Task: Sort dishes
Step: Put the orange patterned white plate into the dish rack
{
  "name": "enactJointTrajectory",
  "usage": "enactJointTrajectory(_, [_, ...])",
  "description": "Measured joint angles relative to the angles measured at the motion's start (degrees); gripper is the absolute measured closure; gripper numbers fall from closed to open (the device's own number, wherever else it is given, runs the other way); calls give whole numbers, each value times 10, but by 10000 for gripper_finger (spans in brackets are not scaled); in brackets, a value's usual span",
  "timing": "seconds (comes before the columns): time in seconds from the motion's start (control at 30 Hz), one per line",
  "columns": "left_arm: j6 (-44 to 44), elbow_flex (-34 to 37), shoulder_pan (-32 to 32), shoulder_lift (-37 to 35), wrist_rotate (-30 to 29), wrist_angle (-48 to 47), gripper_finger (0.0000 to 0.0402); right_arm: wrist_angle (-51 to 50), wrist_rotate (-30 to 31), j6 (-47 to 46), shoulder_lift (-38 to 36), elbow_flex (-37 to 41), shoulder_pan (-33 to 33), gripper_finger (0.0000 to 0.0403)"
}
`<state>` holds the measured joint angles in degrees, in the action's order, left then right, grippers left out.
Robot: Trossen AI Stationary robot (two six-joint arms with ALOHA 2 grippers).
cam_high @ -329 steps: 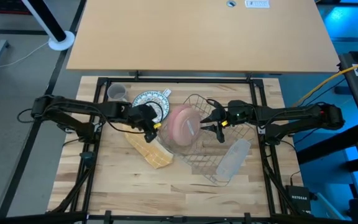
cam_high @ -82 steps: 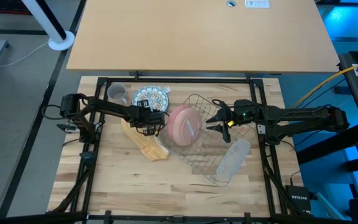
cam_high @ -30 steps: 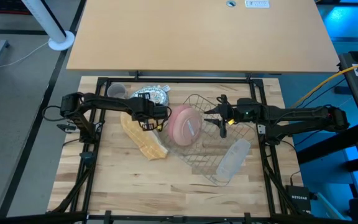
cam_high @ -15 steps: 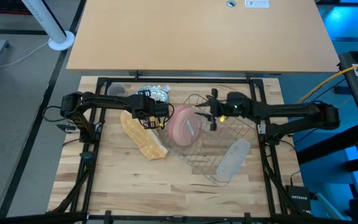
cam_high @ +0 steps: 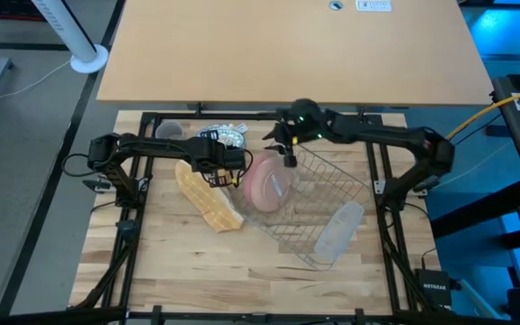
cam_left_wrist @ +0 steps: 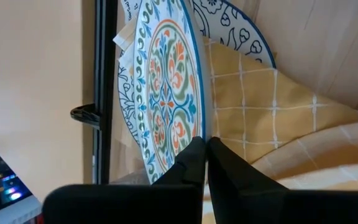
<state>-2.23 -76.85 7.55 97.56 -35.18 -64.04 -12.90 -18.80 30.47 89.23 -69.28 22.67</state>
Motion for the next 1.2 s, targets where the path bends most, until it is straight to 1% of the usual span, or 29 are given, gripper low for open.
enactJointTrajectory(0.13, [-9,0,0,0,0,0,401,-54,-31,45,51,-79,18,260])
enactJointTrajectory(0.23, [-10,0,0,0,0,1,401,-87,-56,51,87,-130,30,260])
enactJointTrajectory(0.33, [-10,0,0,0,0,2,401,-103,-78,46,118,-164,35,260])
enactJointTrajectory(0.4, [-10,0,0,0,0,2,401,-103,-78,46,137,-176,35,260])
enactJointTrajectory(0.63, [-8,0,0,0,0,2,401,-90,-79,45,191,-181,35,260])
enactJointTrajectory(0.8, [-8,0,0,0,0,2,401,-40,-70,44,215,-181,25,260])
enactJointTrajectory(1.0, [-7,-13,0,0,0,1,401,-2,-63,45,217,-182,8,260])
enactJointTrajectory(1.2, [-3,-42,0,0,-2,3,401,-2,-54,45,221,-182,-7,260])
